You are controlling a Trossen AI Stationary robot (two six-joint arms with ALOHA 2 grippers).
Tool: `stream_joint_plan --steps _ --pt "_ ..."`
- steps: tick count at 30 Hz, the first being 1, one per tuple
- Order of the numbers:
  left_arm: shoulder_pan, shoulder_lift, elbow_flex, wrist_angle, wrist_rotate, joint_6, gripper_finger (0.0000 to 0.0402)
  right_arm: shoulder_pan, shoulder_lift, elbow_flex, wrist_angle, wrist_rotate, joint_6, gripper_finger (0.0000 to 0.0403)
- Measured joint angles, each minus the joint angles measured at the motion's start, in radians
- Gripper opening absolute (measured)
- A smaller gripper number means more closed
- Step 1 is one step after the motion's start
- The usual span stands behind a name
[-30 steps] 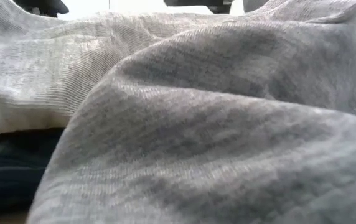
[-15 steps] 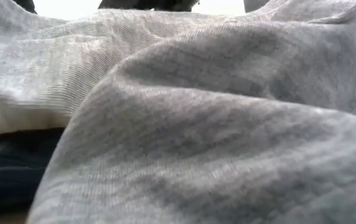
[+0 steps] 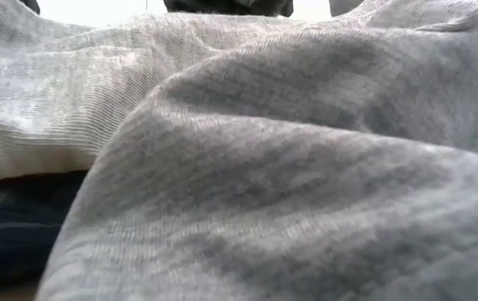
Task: Sort clothes
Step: Put the black sock into the white laundry bin
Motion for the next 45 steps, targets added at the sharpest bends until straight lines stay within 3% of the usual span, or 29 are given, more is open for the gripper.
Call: stream_joint_plan --steps 2,8,17,21,25,31,37,45 --pt "0.0 0.0 0.0 -0.002 0.0 0.005 0.0131 -0.001 -0.019 0.0 -0.025 -0.008 0.013 0.0015" --pt "0.03 0.0 0.0 -0.022 -0.001 0.014 0.0131 -0.009 -0.122 0.0 -0.127 0.029 0.023 0.0006" --pt "0.125 -0.009 0.0 -0.017 0.001 0.083 0.0131 -0.07 -0.425 0.0 -0.193 0.287 -0.154 0.0003" --pt "0.167 -0.013 0.0 -0.018 0.007 0.107 0.0131 -0.14 -0.555 0.0 -0.193 0.412 -0.277 0.0002" --pt "0.217 -0.013 0.0 -0.018 0.008 0.115 0.0131 -0.245 -0.655 0.001 -0.192 0.47 -0.372 0.0003" --pt "0.286 -0.013 0.0 -0.018 0.01 0.141 0.0131 -0.447 -0.709 0.001 -0.254 0.468 -0.396 0.0004" --pt "0.332 -0.013 0.0 -0.016 0.01 0.141 0.0131 -0.593 -0.682 -0.013 -0.346 0.384 -0.374 0.0014" --pt "0.382 -0.013 0.001 -0.003 0.027 0.146 0.0131 -0.688 -0.624 -0.056 -0.481 0.191 -0.279 0.0089"
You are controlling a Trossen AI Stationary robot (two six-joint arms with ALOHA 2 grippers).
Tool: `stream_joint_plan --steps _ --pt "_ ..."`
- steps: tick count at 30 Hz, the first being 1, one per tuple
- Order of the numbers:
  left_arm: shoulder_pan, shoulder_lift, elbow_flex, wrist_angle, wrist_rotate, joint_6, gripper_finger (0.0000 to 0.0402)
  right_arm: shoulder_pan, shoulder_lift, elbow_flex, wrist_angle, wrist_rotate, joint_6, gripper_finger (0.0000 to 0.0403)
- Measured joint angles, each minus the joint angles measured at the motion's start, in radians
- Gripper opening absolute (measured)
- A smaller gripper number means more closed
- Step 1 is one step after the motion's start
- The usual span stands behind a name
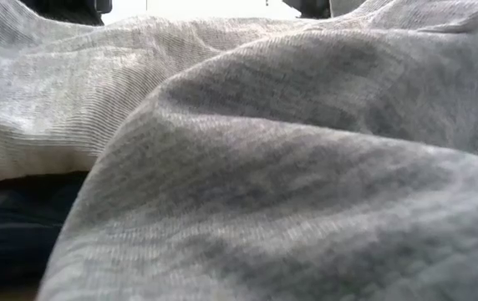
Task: Sort clothes
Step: Put the black sock into the white laundry bin, then put the dark blue boxer shorts into the white laundry bin
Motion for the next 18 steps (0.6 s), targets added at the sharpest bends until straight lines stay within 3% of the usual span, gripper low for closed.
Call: stream_joint_plan --steps 9,18 --pt "0.02 0.0 0.0 0.008 0.052 0.019 0.0131 0.006 -0.056 0.0 -0.014 -0.024 0.001 0.018" --pt "0.02 0.0 0.0 0.026 0.096 0.017 0.0131 0.119 -0.207 0.0 -0.076 -0.026 0.15 0.0193"
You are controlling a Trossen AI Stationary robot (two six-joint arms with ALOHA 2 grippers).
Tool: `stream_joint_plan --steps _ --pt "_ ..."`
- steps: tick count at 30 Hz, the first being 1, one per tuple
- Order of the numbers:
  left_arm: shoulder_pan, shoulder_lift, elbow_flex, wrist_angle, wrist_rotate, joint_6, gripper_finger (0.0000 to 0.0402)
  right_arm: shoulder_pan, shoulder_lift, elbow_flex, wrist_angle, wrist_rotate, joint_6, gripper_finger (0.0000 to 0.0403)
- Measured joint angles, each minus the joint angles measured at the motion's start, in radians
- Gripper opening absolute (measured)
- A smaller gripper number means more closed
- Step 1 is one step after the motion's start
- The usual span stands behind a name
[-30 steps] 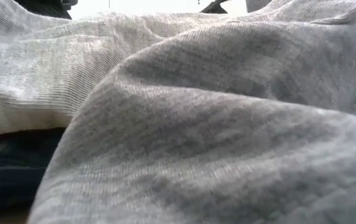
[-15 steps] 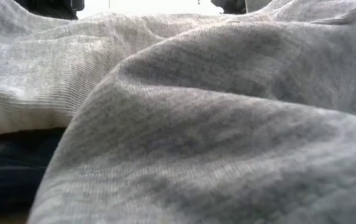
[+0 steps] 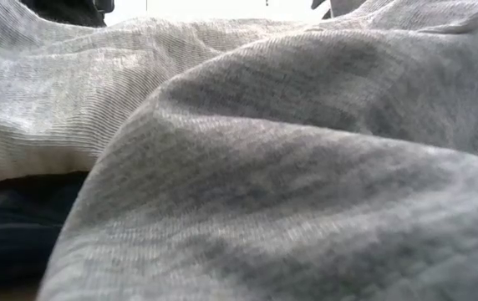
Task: Sort clothes
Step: Put the dark blue boxer shorts into the white laundry bin
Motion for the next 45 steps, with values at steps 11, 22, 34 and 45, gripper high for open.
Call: stream_joint_plan --steps 11,22,34,45 --pt "-0.046 0.007 0.0 -0.014 0.122 0.004 0.0131 0.377 0.039 0.0 -0.261 0.193 0.338 0.0161" --pt "-0.197 0.183 0.0 -0.051 0.124 -0.115 0.0131 0.69 0.22 0.0 -0.289 0.314 0.692 0.016" --pt "-0.231 0.363 0.0 0.03 0.124 -0.111 0.0131 0.901 0.473 0.0 -0.293 0.329 1.091 0.0158" --pt "-0.224 0.364 0.045 0.017 0.135 -0.092 0.0007 1.044 0.604 0.0 -0.199 0.348 1.374 0.0157"
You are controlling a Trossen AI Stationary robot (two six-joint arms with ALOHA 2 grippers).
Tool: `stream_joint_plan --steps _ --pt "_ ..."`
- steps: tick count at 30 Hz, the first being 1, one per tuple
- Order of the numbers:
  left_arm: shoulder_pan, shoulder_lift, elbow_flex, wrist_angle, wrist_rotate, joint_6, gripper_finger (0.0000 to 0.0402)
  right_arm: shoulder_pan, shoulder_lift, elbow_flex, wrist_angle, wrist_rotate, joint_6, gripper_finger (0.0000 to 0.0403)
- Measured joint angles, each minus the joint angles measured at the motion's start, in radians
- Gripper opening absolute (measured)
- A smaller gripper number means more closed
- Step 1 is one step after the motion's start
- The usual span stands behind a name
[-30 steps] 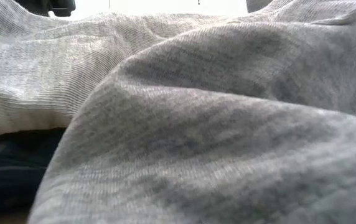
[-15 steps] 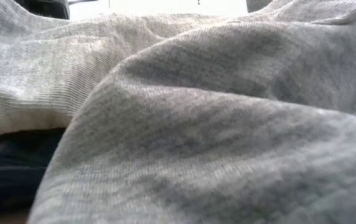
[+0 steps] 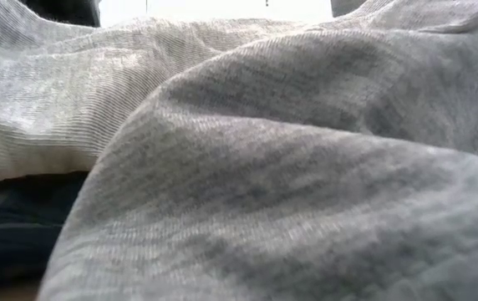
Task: Sort clothes
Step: Put the dark blue boxer shorts into the white laundry bin
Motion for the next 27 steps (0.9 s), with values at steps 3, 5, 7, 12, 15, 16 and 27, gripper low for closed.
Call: stream_joint_plan --steps 3,5,7,12,15,16,27 --pt "0.019 -0.01 0.053 -0.044 -0.003 0.046 0.0003 0.04 -0.001 0.0 0.028 0.056 0.025 0.0157" --pt "0.035 -0.012 0.106 -0.081 -0.013 0.078 0.0002 0.066 -0.011 0.0 0.025 0.092 0.043 0.0157" --pt "0.054 -0.012 0.166 -0.136 -0.029 0.12 0.0002 0.085 -0.031 0.0 0.011 0.121 0.046 0.0157" --pt "0.118 -0.012 0.329 -0.198 -0.054 0.246 0.0001 0.103 -0.094 0.0 -0.133 0.146 0.047 0.0156" --pt "0.169 -0.012 0.441 -0.229 -0.086 0.331 0.0001 0.094 -0.128 0.0 -0.28 0.146 0.063 0.0149" --pt "0.19 -0.012 0.477 -0.233 -0.099 0.359 0.0001 0.089 -0.138 0.0 -0.334 0.147 0.073 0.0147" --pt "0.469 -0.008 0.808 -0.093 -0.188 0.645 0.0 0.076 -0.364 -0.448 0.004 0.25 0.093 0.0116"
